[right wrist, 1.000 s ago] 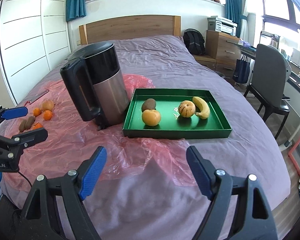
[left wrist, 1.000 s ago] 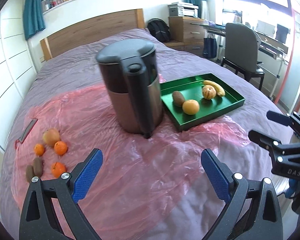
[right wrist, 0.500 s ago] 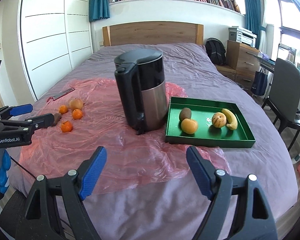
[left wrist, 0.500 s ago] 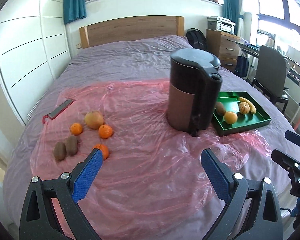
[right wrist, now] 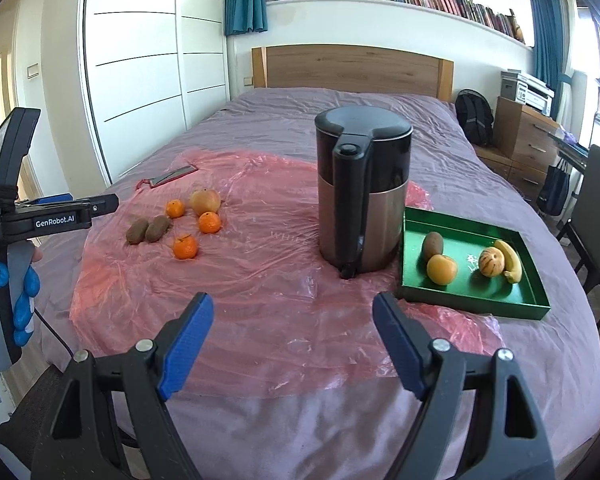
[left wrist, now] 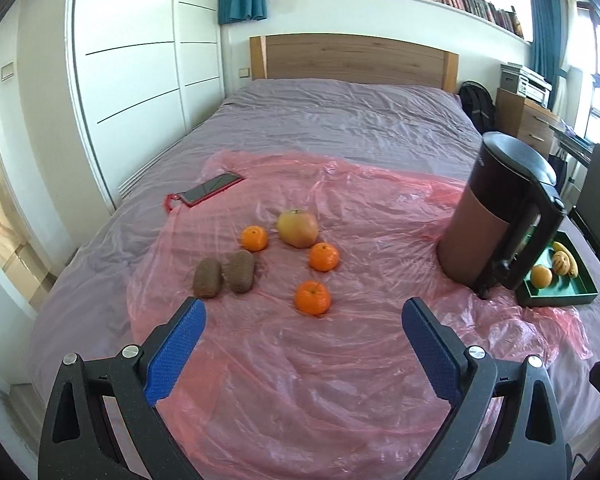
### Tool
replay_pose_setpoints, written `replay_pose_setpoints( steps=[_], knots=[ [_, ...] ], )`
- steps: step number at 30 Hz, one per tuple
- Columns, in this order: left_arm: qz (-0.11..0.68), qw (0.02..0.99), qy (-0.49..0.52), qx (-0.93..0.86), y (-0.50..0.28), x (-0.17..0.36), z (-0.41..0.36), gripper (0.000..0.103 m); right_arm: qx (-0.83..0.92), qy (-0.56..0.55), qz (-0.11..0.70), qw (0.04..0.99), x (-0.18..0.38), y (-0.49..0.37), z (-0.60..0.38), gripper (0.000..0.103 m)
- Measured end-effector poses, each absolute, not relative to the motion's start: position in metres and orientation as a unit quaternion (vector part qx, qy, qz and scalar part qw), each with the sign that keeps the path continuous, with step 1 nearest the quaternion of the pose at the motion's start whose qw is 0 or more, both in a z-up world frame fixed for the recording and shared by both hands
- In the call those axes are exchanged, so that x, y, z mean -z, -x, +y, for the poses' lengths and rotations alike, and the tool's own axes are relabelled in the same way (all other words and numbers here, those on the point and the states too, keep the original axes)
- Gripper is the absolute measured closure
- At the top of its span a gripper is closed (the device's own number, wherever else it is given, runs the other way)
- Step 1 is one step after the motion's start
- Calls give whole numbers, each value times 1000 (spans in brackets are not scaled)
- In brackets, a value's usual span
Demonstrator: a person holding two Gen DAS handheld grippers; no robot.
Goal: Organize fruits
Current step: 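Withdraw both open tools from the tray back toward the fruit spread, then grasp a mandarin with the right tool while the left tool grasps a kiwi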
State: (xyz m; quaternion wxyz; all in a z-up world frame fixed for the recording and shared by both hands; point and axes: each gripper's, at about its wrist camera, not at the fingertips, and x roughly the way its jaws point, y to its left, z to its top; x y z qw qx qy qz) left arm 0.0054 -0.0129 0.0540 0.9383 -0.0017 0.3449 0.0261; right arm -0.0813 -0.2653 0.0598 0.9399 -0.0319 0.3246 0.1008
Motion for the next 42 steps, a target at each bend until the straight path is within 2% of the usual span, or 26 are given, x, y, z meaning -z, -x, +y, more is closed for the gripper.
replay_pose_setpoints(
  steps=[8, 21, 31, 36, 42],
  knots=[
    [353, 930, 27, -94, -29, -37, 58, 6, -129, 41, 336, 932, -58, 59, -228, 0],
    [416, 897, 35, -145, -90, 43, 148, 6, -169, 54, 377, 909, -24, -1, -160, 0],
    [436, 893, 47, -101, -130, 76, 171, 10, -209, 64, 412, 884, 18, -54, -103, 0],
    [447, 890, 38, -77, -151, 88, 166, 16, -218, 62, 425, 876, 39, -81, -83, 0],
    [459, 886, 28, -60, -173, 100, 161, 17, -226, 57, 436, 870, 58, -112, -66, 0]
  ],
)
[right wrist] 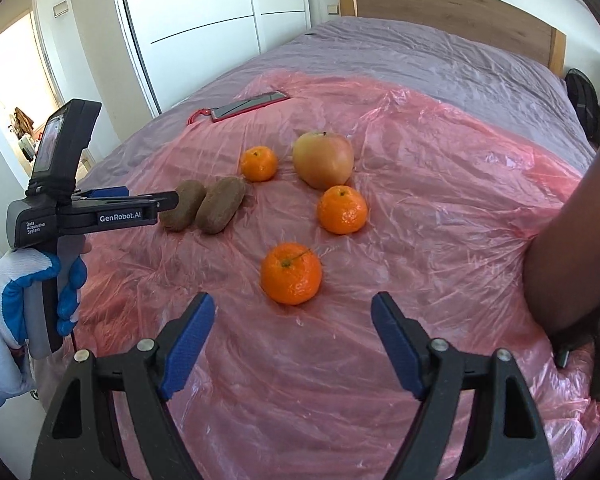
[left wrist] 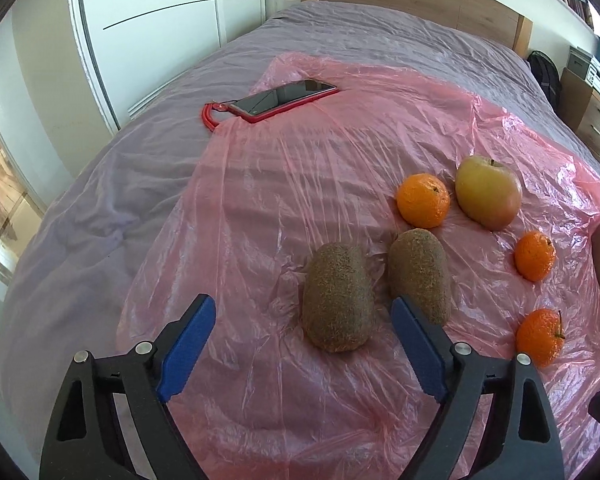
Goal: Organize fruits
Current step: 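Grasp a mandarin with the right tool while the left tool grasps a kiwi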
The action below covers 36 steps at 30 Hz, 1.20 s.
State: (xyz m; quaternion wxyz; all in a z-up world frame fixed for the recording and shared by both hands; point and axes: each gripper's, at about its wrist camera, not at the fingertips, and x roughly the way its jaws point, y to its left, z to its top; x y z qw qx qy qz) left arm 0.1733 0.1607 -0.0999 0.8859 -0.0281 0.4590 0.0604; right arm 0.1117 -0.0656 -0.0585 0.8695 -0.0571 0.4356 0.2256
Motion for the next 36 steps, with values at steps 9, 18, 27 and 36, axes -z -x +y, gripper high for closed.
replay_pose_setpoints(
  steps=[9, 18, 27, 36],
  knots=[
    [481, 875, 30, -48, -193, 121, 162, 27, -223, 52, 453, 862, 86, -144, -53, 0],
    [491, 870, 30, -28, -204, 133, 159, 40, -232, 54, 469, 851, 110, -157, -38, 26],
    [496, 868, 14, -10, -210, 137, 152, 55, -229, 51, 476, 847, 123, -164, -36, 41],
    [488, 872, 33, 15, -206, 137, 156, 63, -239, 37, 471, 849, 128, -165, -41, 49]
  ],
)
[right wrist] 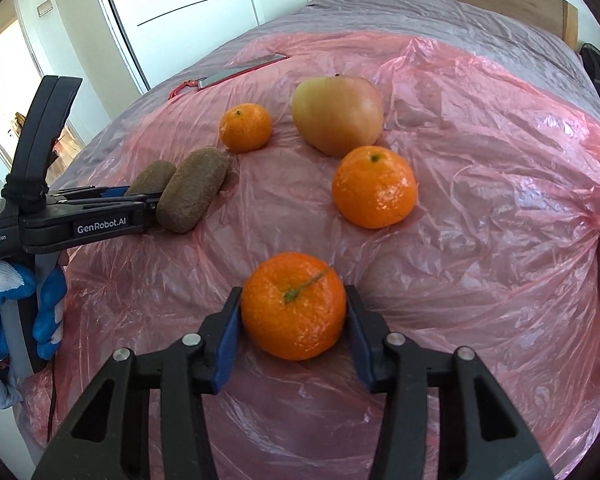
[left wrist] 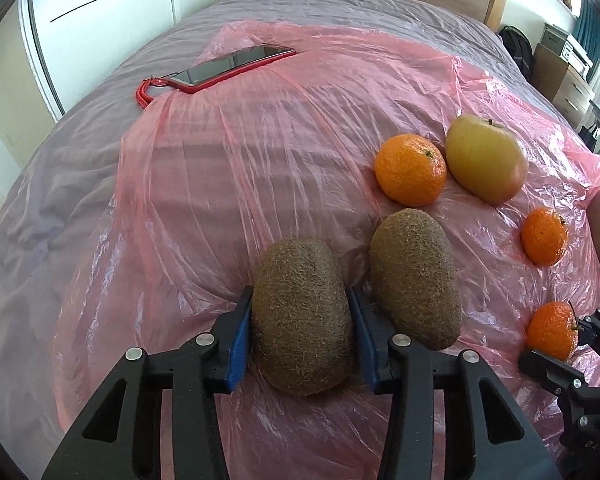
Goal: Organize fruits
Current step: 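Grasp a mandarin with the right tool while the left tool grasps a kiwi, then carry the mandarin and kiwi past the kettle and lower them into the tray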
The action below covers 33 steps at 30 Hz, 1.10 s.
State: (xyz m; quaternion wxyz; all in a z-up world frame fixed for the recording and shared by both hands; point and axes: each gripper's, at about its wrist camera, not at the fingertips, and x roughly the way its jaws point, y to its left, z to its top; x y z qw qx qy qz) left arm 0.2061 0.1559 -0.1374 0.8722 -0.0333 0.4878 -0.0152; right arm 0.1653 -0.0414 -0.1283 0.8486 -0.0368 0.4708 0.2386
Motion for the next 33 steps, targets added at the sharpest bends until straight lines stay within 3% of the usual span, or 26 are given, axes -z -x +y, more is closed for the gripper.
replay_pose_setpoints(
  steps=[21, 33],
  knots=[
    [457, 888, 58, -6, -168, 97, 173, 64, -263, 12, 449, 854, 94, -144, -56, 51],
    [444, 894, 58, 33, -122, 57, 132, 64, -252, 13, 435, 864, 59, -96, -88, 51]
  ],
)
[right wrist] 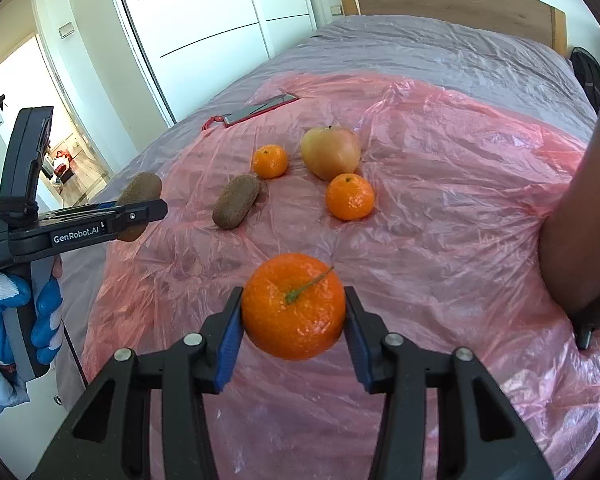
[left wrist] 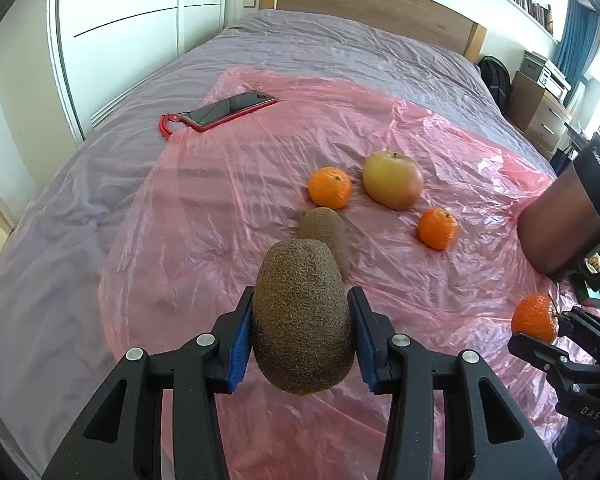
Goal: Organize fruits
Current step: 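Carry the mandarin and kiwi past the kettle and lower them into the tray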
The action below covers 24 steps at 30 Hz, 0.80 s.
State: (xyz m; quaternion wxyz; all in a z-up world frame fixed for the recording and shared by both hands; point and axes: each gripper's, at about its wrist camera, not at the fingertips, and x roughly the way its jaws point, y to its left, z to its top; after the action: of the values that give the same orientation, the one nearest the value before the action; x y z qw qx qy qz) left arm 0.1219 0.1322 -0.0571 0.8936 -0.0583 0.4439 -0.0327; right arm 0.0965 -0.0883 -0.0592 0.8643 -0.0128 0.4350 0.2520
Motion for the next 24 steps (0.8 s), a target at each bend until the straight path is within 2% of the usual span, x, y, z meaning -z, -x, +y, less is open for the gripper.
replay_pose_setpoints(
  steps=[24],
  knots=[
    [430, 893, -44, 126, -18, 17, -39, 64, -155, -8, 413, 897, 28, 0, -227, 51]
  ],
)
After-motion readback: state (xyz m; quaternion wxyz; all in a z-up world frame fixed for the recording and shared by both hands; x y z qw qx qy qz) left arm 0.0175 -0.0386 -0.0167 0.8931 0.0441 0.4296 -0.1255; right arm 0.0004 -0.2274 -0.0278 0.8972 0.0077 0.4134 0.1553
